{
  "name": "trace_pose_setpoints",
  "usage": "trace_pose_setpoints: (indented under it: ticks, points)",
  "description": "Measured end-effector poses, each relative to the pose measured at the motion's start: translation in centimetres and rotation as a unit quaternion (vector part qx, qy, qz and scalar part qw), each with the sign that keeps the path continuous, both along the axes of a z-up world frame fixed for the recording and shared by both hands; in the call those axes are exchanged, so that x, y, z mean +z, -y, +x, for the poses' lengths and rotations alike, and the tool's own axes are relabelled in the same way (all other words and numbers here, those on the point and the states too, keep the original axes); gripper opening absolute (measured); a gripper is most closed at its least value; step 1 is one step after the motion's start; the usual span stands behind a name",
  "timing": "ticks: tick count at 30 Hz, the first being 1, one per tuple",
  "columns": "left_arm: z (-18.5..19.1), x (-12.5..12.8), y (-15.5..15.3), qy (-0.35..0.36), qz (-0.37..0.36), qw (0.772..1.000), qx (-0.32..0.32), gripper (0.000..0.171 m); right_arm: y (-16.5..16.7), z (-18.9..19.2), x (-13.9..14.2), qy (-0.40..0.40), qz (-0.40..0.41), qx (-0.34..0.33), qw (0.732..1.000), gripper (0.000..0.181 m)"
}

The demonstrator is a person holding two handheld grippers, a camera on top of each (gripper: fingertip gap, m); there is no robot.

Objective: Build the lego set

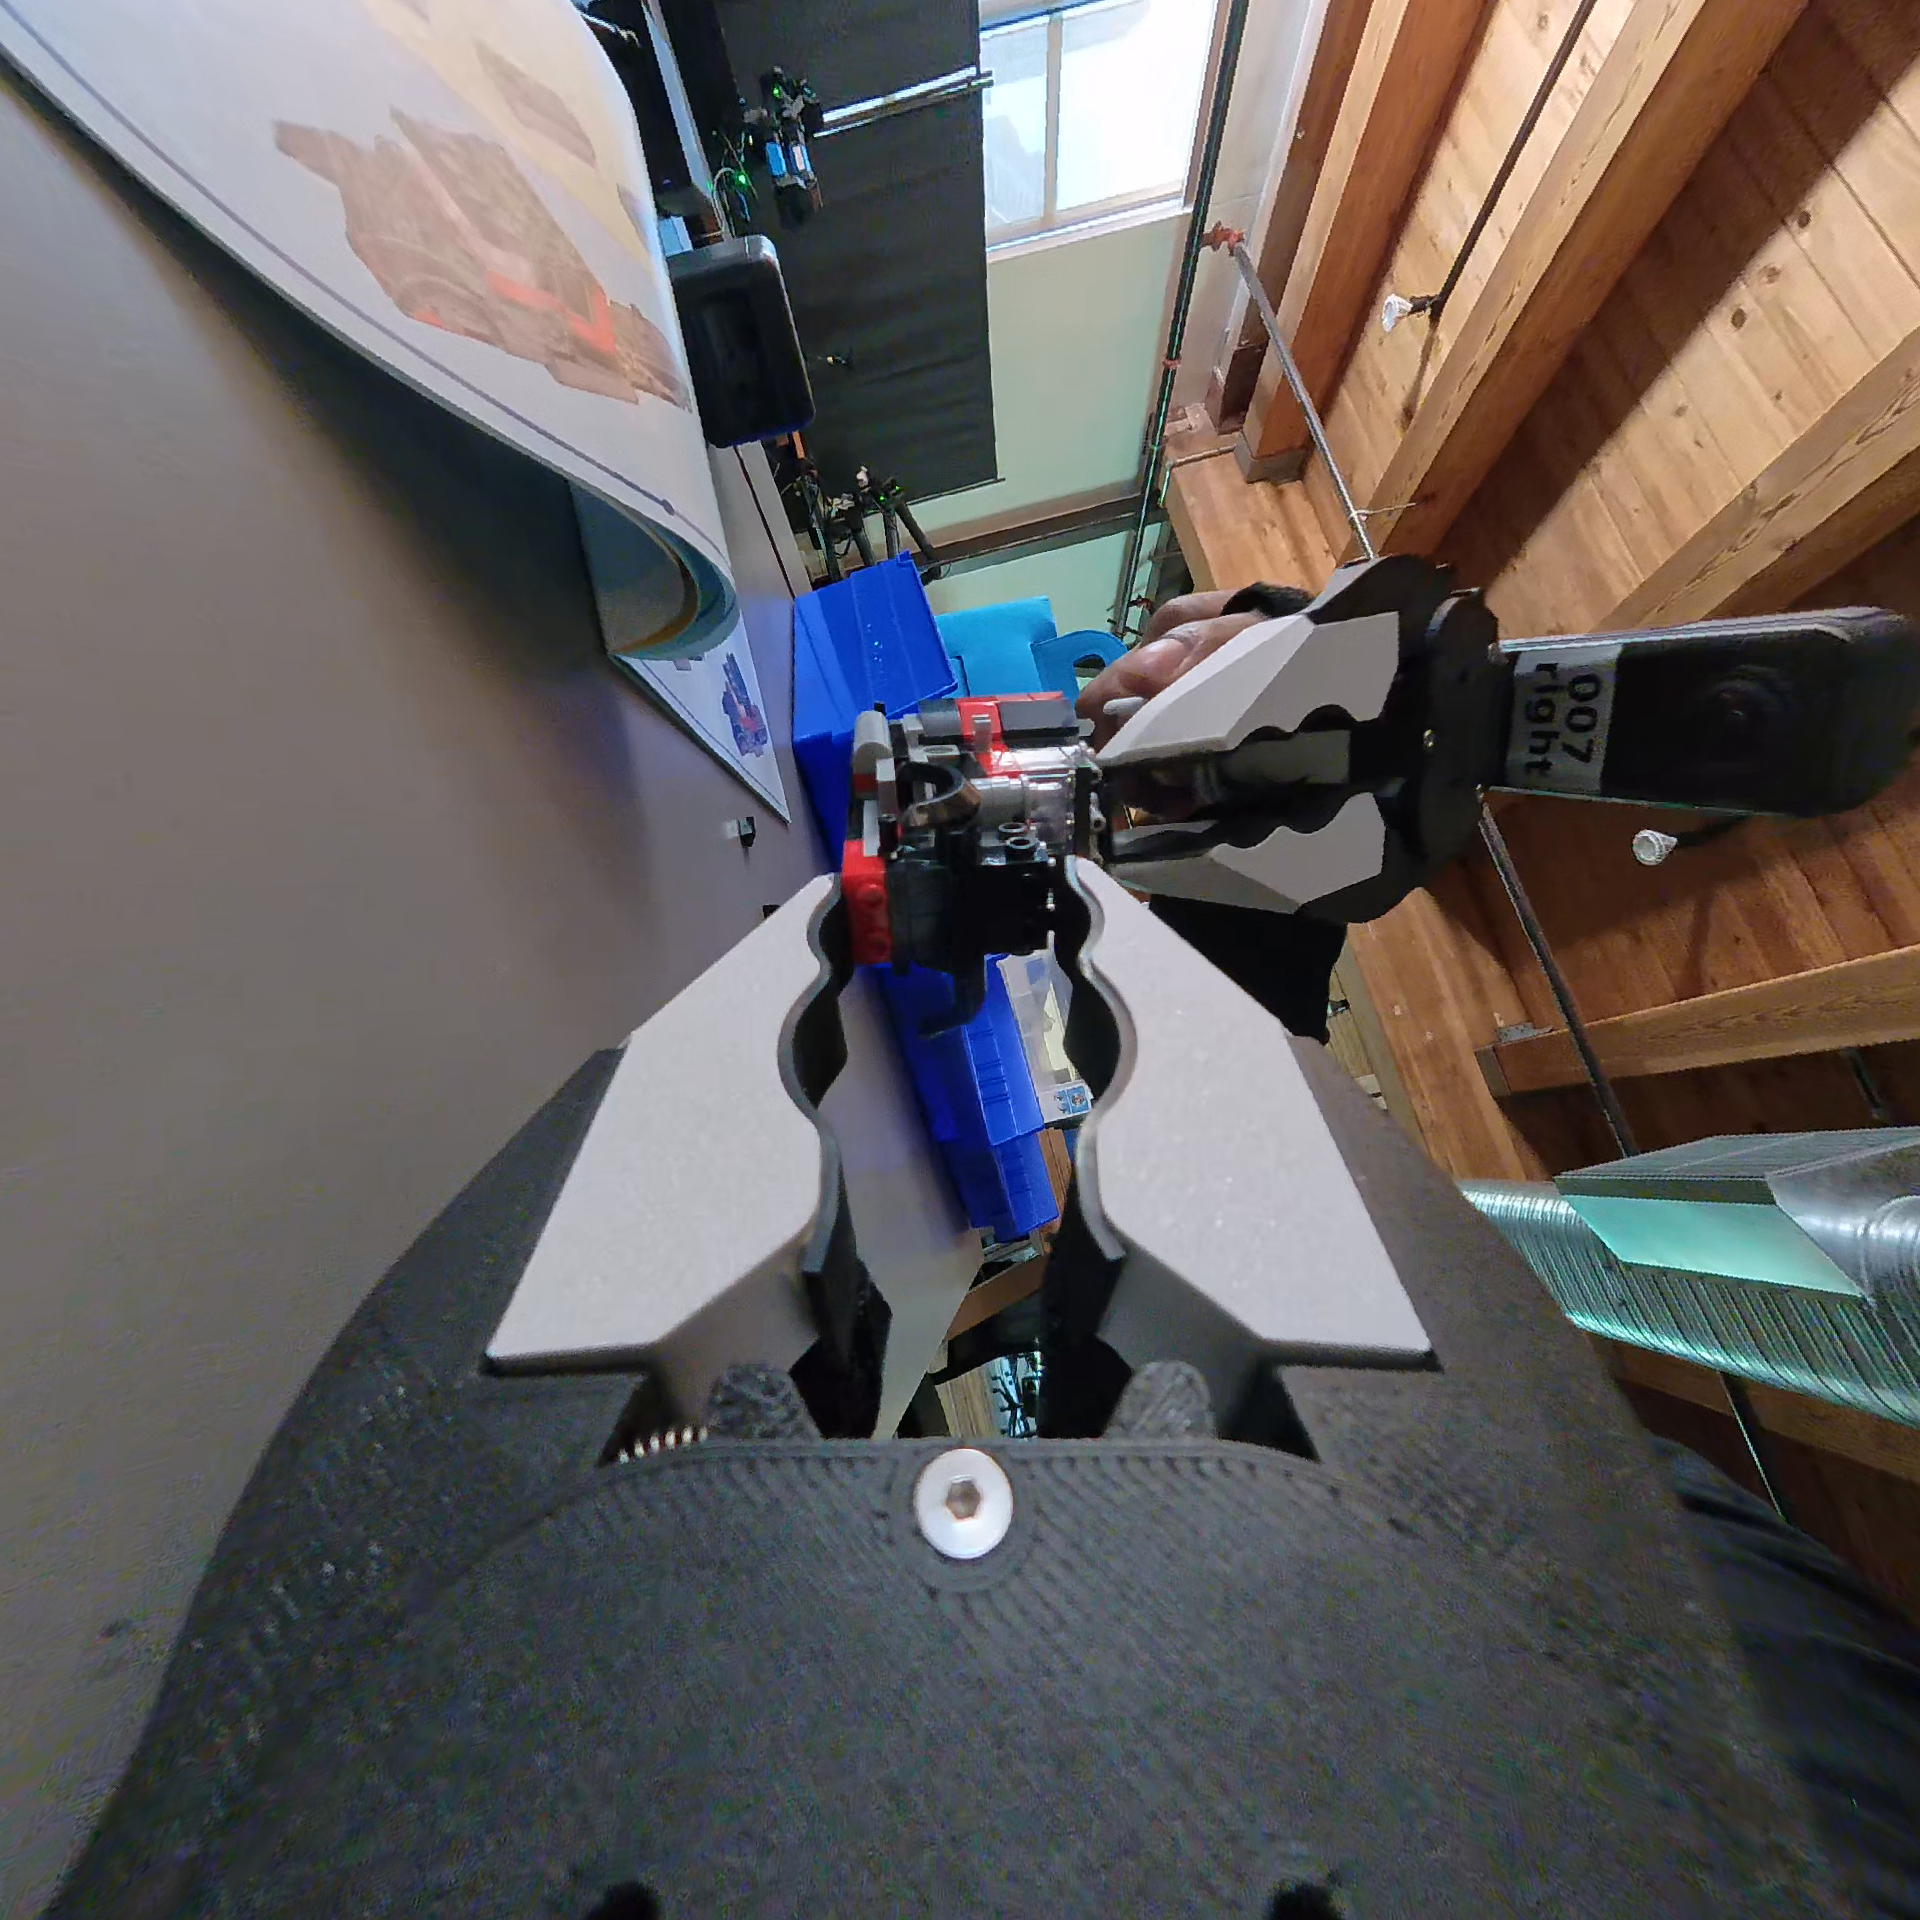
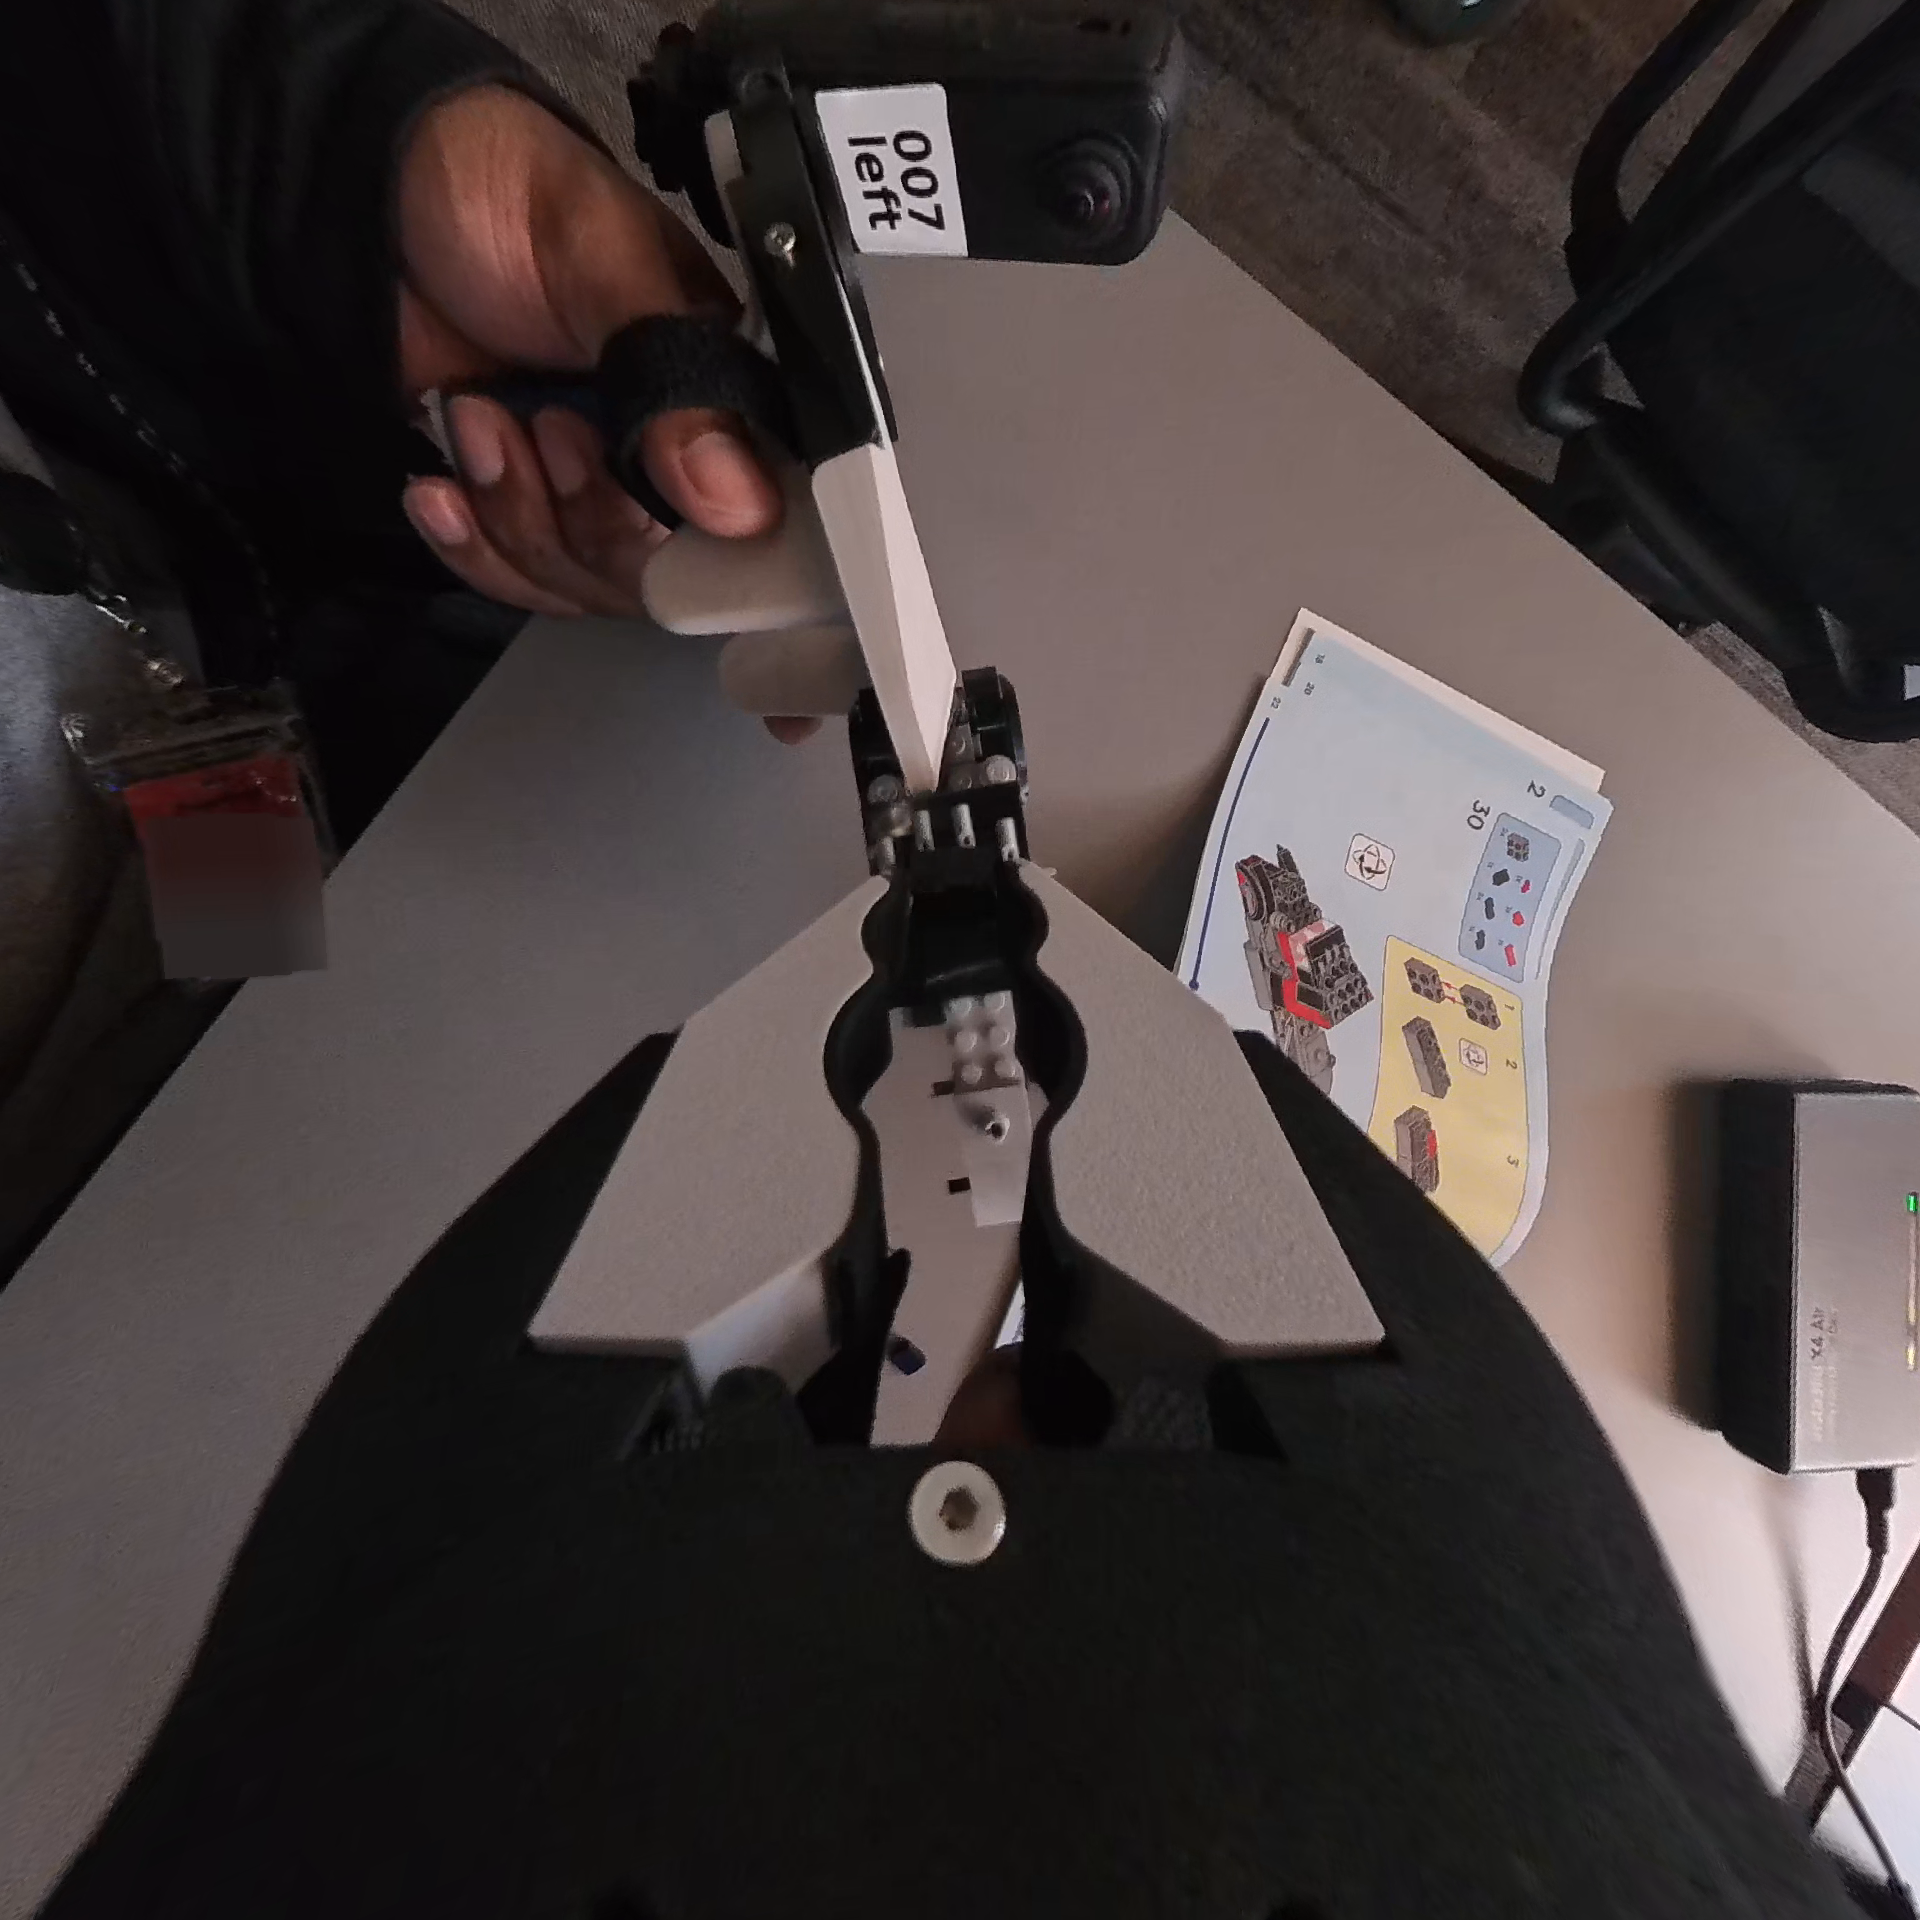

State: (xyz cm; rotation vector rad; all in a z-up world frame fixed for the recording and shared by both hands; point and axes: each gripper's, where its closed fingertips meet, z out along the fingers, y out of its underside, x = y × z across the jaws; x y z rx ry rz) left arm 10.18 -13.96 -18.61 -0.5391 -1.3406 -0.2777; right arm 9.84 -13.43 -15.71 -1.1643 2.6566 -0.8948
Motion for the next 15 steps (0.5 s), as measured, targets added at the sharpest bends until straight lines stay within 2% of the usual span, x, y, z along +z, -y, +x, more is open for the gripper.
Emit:
trace_pose_setpoints:
  ticks: [9,13,15]
  points:
    - [-0.02,0.00,0.03,0.000,0.001,1.000,0.001,0.039,-0.03,-0.18,0.00,0.007,-0.004,-0.004,1.000,0.023]
    - [-0.02,0.04,0.15,-0.001,0.005,1.000,0.003,0.039,-0.12,-0.14,0.25,0.020,-0.011,-0.012,1.000,0.031]
    - [-0.02,0.08,0.20,-0.001,0.007,1.000,0.003,0.039,-0.14,-0.11,0.77,0.046,-0.027,-0.038,0.998,0.038]
